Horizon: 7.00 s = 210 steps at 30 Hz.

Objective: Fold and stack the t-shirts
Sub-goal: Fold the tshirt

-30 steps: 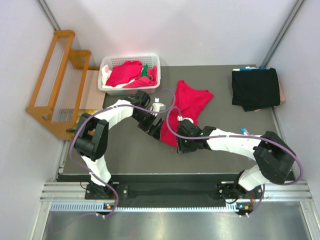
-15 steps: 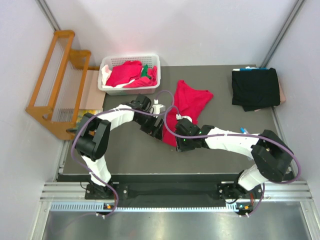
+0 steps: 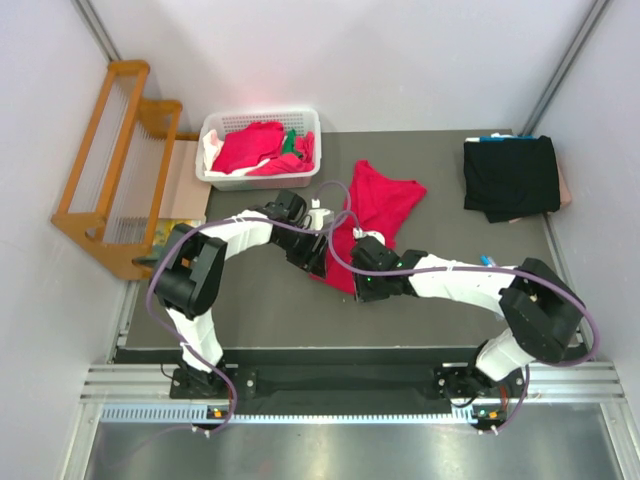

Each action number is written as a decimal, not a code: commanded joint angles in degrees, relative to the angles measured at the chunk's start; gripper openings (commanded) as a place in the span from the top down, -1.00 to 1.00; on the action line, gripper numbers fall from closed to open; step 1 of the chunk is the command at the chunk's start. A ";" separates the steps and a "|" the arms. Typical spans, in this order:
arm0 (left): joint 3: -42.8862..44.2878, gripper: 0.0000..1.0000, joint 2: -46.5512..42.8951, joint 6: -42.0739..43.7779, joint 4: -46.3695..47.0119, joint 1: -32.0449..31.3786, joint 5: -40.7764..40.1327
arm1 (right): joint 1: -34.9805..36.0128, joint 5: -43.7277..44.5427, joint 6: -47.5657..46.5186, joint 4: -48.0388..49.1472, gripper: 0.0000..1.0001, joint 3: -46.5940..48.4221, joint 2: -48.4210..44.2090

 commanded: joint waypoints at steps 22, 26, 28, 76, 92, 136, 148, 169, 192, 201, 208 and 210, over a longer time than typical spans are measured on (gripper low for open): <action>-0.22 1.00 -1.37 7.54 -3.96 -0.44 -4.82 | -0.64 0.95 -1.35 4.08 0.44 -1.22 1.24; 0.31 1.00 -1.36 7.72 -4.67 -0.44 -5.08 | -0.73 1.12 -1.35 3.91 0.45 -1.75 0.54; 0.40 1.00 -1.63 7.64 -4.67 -0.35 -5.35 | -0.73 1.21 -1.44 3.91 0.46 -1.84 0.45; 3.21 0.98 -14.37 18.71 -29.70 0.00 -4.91 | 5.68 0.24 7.16 -8.65 1.00 -10.10 -22.13; 15.25 0.92 -25.80 19.85 -43.16 0.00 0.72 | 23.79 16.14 14.21 -23.94 1.00 4.22 -26.09; 41.71 1.00 10.68 10.98 -22.34 0.00 -6.93 | -10.99 7.45 -9.17 -2.25 1.00 3.79 -13.35; 40.13 1.00 12.25 11.33 -18.91 0.09 -10.00 | -19.53 1.75 -16.02 3.03 1.00 11.68 1.32; 53.75 0.09 24.21 9.66 -18.65 0.97 -14.40 | -24.28 0.15 -18.05 4.53 1.00 15.57 10.55; 25.83 -0.98 -16.73 -3.59 -9.78 19.66 4.31 | -25.61 -12.61 -15.68 -2.16 -0.38 26.56 7.92; 7.70 -0.98 -29.48 3.06 -9.15 26.28 -0.60 | -24.11 -57.88 10.29 41.02 -0.39 13.32 12.57; 5.32 -0.98 -33.53 3.59 -10.64 28.56 -0.69 | -22.44 -60.32 37.05 71.23 -0.36 2.39 24.78; 5.41 -0.98 -33.80 3.51 -10.64 28.91 -0.52 | -22.52 -58.48 34.53 66.34 -0.44 1.07 26.19</action>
